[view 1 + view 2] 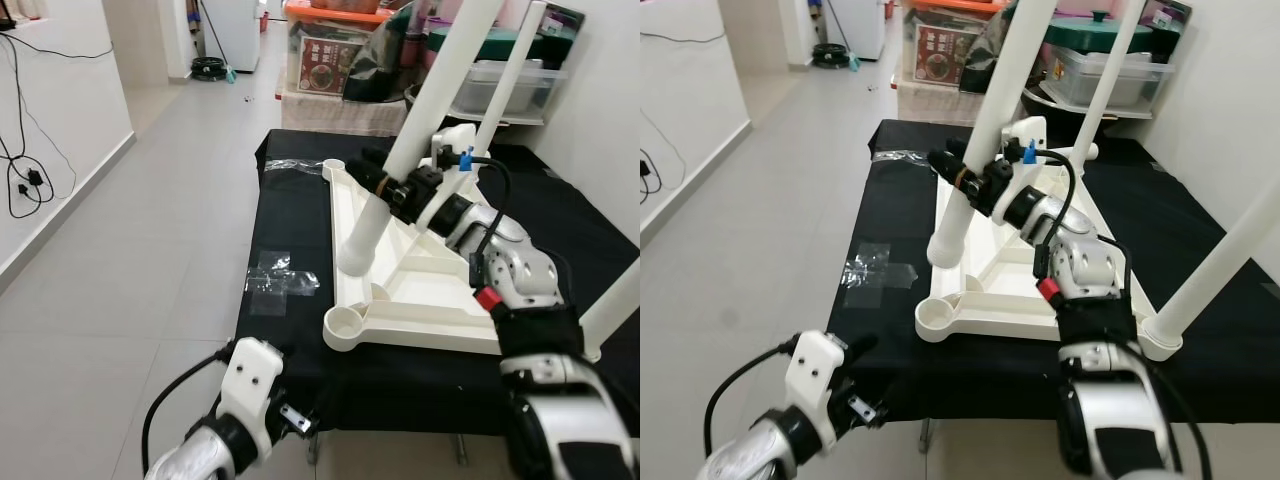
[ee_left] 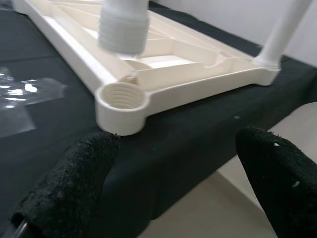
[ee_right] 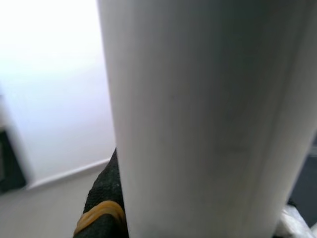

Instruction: Building children table

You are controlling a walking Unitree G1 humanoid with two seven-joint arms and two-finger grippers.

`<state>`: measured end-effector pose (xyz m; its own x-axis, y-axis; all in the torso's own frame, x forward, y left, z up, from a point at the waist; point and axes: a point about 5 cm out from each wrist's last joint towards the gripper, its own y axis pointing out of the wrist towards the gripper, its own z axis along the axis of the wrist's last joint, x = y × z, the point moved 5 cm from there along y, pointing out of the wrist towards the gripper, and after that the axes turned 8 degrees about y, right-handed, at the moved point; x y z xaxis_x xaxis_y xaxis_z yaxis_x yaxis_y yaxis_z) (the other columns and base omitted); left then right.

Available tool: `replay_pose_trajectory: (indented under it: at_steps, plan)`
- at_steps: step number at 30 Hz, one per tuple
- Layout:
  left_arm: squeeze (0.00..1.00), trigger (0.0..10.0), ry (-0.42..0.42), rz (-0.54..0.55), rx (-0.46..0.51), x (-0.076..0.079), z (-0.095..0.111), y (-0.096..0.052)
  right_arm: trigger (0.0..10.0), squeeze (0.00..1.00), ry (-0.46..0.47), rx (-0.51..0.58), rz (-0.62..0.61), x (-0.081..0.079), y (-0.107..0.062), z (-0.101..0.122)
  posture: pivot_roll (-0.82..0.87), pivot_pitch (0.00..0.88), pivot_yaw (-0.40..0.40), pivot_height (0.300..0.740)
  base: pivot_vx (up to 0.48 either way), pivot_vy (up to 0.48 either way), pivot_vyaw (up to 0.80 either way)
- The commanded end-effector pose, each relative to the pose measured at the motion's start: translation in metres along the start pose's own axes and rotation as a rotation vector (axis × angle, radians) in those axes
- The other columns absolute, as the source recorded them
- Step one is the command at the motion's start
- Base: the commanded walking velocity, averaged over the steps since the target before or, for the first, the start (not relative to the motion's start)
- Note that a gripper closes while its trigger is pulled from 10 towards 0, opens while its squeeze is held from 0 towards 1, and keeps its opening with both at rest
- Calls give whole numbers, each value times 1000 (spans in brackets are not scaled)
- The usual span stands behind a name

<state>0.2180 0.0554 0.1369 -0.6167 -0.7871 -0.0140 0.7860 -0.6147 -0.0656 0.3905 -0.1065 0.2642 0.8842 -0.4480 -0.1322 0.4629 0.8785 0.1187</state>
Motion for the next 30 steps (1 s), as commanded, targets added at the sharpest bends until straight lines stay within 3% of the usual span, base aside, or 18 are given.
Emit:
replay_pose_trajectory:
  at_steps: [1, 2, 5, 12, 18, 30]
  plan:
    - [0, 10000, -16, -21, 4, 6, 3, -2, 10000, 0, 6, -30, 108, -11, 6, -1, 139, 106, -113, 740, 0, 0, 0]
    - [0, 10000, -35, -29, 6, 10, 5, -5, 10000, 0, 18, -31, 189, -17, 8, 0, 146, 116, -117, 740, 0, 0, 0]
    - [0, 10000, -57, -42, 6, 15, 8, -9, 10000, 0, 43, -17, 252, -19, 7, 5, 158, 128, -116, 740, 0, 0, 0]
    - [0, 10000, -75, -42, -22, 22, 7, -24, 10000, 0, 41, 26, 327, -19, 5, 17, 171, 157, -109, 740, 0, 0, 0]
    - [0, 10000, -92, -61, -33, 30, 11, -30, 10000, 0, 17, -47, 476, -31, 0, 9, 178, 164, -107, 740, 0, 0, 0]
    - [0, 10000, -87, -78, -57, 34, 10, -35, 10000, 0, -44, -140, 544, -40, 3, -7, 182, 144, -100, 740, 0, 0, 0]
